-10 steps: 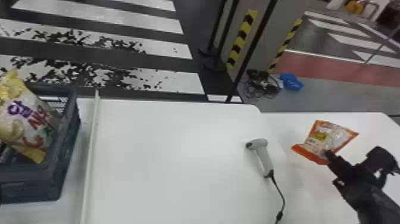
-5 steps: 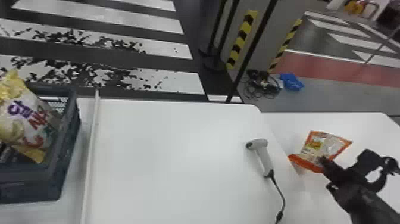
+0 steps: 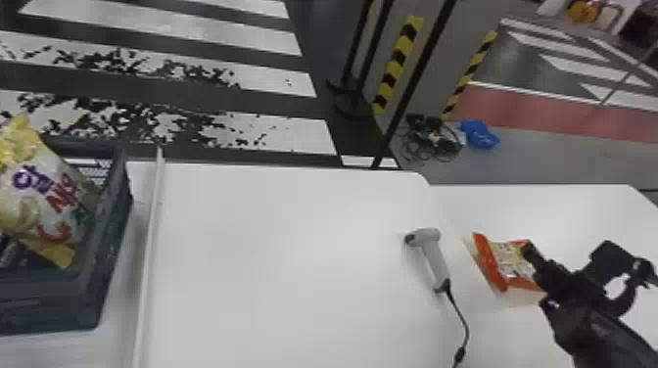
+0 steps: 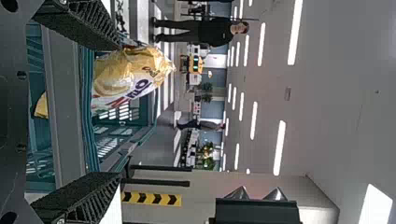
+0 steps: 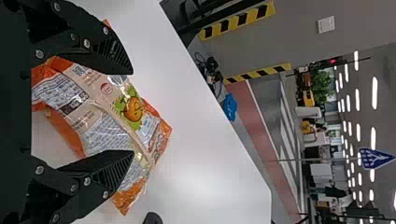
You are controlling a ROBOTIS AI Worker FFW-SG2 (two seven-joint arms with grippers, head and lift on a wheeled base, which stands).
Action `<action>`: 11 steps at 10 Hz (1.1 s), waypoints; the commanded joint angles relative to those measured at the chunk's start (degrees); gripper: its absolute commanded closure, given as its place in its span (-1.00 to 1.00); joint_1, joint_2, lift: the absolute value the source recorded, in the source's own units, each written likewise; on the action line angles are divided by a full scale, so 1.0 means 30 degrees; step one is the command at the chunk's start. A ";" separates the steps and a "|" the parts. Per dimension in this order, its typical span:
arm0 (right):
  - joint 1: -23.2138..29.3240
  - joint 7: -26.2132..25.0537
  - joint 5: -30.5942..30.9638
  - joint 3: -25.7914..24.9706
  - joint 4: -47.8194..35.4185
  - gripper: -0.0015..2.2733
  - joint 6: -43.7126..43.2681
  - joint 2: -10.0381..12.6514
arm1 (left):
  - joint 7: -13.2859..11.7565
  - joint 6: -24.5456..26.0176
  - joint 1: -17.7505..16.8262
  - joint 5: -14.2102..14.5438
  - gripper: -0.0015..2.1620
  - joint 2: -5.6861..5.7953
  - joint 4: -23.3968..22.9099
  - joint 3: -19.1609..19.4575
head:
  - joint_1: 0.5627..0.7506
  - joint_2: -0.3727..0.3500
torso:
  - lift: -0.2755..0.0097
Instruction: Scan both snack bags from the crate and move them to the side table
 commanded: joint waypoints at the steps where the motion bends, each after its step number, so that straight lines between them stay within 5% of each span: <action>1: 0.1011 0.0003 0.0143 0.0543 -0.2041 -0.99 -0.0880 0.0672 | -0.0008 0.0000 0.0063 0.0000 -0.97 -0.0048 -0.0080 0.0039 | 0.41 -0.94 | 0.24; 7: 0.5669 -0.0524 0.3571 0.4820 -1.2266 -0.97 -0.2344 0.5008 | -0.0008 0.0058 0.0122 -0.0029 -0.97 -0.0136 -0.0285 0.0069 | 0.41 -0.90 | 0.24; 11: 0.9126 -0.1901 0.5768 0.8570 -1.5811 -0.96 -0.5860 0.6150 | 0.0022 0.0293 -0.0113 -0.0029 -0.97 -0.0194 -0.0256 0.0010 | 0.41 -0.44 | 0.24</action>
